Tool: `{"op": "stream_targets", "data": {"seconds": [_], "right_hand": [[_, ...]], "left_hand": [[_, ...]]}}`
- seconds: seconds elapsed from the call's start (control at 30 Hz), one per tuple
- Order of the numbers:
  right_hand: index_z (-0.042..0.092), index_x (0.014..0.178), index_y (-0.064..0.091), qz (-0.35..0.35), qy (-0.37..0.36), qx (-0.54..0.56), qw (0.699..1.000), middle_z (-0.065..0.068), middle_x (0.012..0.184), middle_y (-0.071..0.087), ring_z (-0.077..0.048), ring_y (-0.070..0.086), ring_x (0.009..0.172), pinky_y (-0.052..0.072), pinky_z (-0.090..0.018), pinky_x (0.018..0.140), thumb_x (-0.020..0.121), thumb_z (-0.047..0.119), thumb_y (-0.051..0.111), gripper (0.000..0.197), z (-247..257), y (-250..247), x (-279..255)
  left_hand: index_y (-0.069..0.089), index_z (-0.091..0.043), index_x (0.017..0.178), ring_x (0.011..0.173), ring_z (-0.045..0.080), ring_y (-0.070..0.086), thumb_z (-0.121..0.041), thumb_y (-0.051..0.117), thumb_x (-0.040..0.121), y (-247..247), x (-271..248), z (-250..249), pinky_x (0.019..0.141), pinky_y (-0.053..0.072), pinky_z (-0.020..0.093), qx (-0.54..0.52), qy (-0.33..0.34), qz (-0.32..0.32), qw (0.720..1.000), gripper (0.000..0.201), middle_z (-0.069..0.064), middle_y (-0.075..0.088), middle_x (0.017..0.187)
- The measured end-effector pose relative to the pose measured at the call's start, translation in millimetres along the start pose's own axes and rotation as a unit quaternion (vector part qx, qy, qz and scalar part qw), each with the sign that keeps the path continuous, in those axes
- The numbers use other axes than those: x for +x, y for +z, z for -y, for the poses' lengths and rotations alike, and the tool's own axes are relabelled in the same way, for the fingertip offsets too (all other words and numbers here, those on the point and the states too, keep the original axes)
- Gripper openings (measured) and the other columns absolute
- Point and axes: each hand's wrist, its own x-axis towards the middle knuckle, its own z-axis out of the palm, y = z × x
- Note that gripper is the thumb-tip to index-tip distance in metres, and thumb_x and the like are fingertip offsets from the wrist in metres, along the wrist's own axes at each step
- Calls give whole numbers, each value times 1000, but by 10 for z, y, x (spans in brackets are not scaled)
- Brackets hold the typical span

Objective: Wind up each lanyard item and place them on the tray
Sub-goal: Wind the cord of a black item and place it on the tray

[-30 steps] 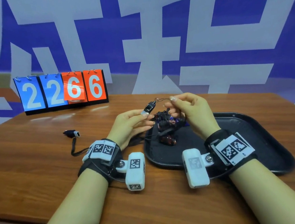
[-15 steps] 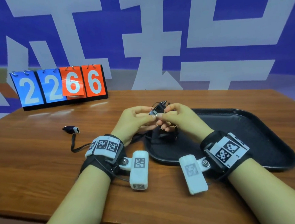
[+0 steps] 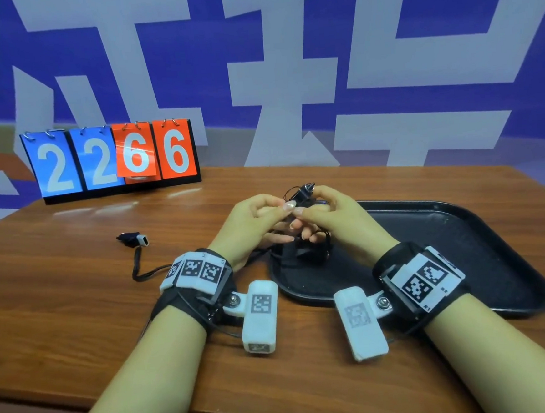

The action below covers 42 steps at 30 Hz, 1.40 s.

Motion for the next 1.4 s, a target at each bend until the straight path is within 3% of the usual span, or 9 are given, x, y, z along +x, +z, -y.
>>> {"op": "stream_targets", "data": {"seconds": [0.27, 0.53, 0.77, 0.93, 1.0, 1.1, 1.2, 1.3, 1.4], "right_hand": [[11, 120, 59, 23, 16, 87, 996, -2, 75, 67, -11, 58, 61, 47, -18, 55, 94, 13, 63, 26, 15, 1, 16], [11, 94, 63, 43, 67, 133, 988, 2, 72, 59, -7, 41, 53, 35, -16, 49, 95, 11, 57, 6, 17, -77, 33], [11, 87, 67, 88, 119, 113, 982, -1, 71, 48, -3, 34, 44, 24, -15, 45, 89, 13, 61, 7, 48, -128, 23], [9, 98, 69, 63, 105, 73, 990, -10, 91, 59, -27, 54, 81, 45, -29, 71, 88, 20, 67, 15, 64, -184, 30], [7, 104, 68, 46, 79, 71, 993, -14, 96, 56, -30, 46, 86, 40, -33, 74, 89, 20, 66, 20, 78, -175, 22], [9, 101, 68, 18, 35, 74, 996, -6, 82, 60, -15, 47, 64, 33, -22, 60, 94, 11, 58, 13, 104, -156, 13], [15, 98, 67, 2, -26, 34, 999, -1, 76, 66, -10, 57, 70, 36, -19, 65, 94, 8, 59, 11, 120, -138, 8], [9, 101, 64, -27, -67, -11, 997, -6, 76, 67, -4, 59, 62, 38, -12, 53, 92, 6, 62, 10, 139, -102, -7], [9, 104, 65, -80, -65, -4, 995, -6, 74, 65, -15, 57, 68, 38, -15, 51, 95, 7, 58, 12, 132, -104, 43]], "left_hand": [[55, -10, 99, 53, 8, 35, -31, 44, 105, 77, 0, 21, 40, 28, 17, -3, 19, 39, 999, 25, 1, 49, 72], [63, -20, 86, 53, 6, 23, -25, 44, 104, 36, -7, 3, 43, 10, 19, -164, 3, 78, 983, 26, -4, 33, 65], [54, -19, 75, 49, 3, 26, -26, 53, 94, -45, -69, -49, 43, 11, 17, -34, -24, 183, 982, 20, -11, 44, 58], [56, -22, 65, 48, 7, 22, -31, 59, 91, -14, -88, -30, 44, 12, 20, 74, -54, 222, 971, 28, -1, 30, 60], [53, -17, 69, 48, 6, 24, -32, 62, 92, -23, -79, -29, 42, 13, 17, 77, -55, 212, 973, 29, -4, 35, 58], [52, -19, 69, 49, 5, 26, -35, 65, 92, -32, -61, -27, 41, 16, 15, 83, -50, 182, 979, 30, -5, 45, 64], [52, -20, 69, 48, 5, 27, -34, 61, 94, -34, -30, -9, 40, 16, 16, 89, -52, 145, 984, 29, -4, 44, 66], [48, -19, 73, 49, 5, 26, -29, 55, 99, -34, -10, 5, 39, 16, 15, 85, -48, 118, 988, 29, -4, 43, 67], [45, -18, 74, 50, 7, 26, -28, 54, 100, -27, -3, 20, 42, 16, 18, 84, -31, 102, 991, 29, -7, 41, 62]]}}
